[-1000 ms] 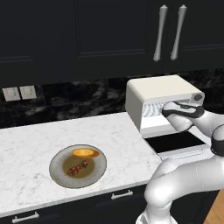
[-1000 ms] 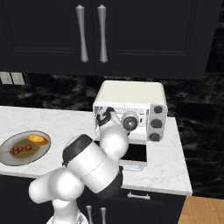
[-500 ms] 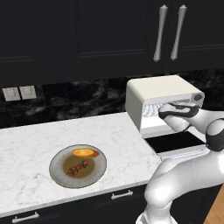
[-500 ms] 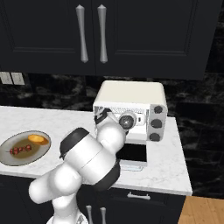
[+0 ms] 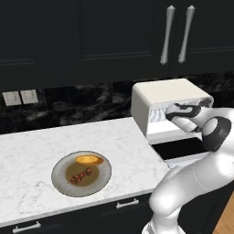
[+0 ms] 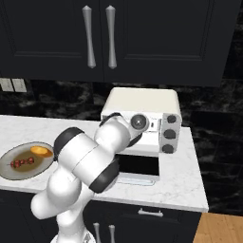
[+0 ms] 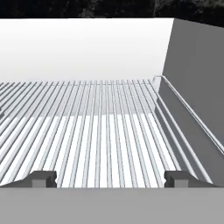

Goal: Pick up the kebab skewer and baguette bread, and place them inside the toaster oven. Close the toaster oven door and start by setting the timer.

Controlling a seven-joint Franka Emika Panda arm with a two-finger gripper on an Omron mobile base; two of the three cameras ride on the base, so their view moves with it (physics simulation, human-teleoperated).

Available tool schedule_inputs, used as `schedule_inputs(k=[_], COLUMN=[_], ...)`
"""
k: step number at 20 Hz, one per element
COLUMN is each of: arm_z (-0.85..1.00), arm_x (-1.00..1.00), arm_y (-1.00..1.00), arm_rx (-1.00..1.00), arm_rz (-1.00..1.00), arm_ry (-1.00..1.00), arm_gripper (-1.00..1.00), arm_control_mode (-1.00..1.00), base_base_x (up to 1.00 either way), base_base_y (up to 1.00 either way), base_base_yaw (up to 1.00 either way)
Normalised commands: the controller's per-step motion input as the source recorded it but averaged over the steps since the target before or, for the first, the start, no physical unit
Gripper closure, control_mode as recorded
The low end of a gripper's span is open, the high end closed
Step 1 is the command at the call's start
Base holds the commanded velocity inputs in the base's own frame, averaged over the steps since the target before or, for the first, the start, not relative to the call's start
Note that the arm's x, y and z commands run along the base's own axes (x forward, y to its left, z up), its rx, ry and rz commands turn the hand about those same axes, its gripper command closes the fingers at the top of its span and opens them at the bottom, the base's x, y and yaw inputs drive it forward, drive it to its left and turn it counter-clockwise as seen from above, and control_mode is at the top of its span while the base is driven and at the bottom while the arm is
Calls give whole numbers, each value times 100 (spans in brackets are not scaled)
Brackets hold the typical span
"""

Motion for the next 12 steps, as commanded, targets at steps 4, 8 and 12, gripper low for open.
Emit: schedule_inputs(k=[4, 8, 12], arm_z=[-72, -82, -98], arm_x=[-29, -39, -48], arm_y=[9, 13, 8], arm_rx=[0, 0, -1], arm_rz=[0, 0, 0], arm_ry=[14, 12, 7], arm_gripper=[-100, -100, -100], arm_control_mode=[-100, -100, -100], base_base_x=[0, 0, 0], base_base_y=[0, 0, 0], base_base_yaw=[0, 0, 0])
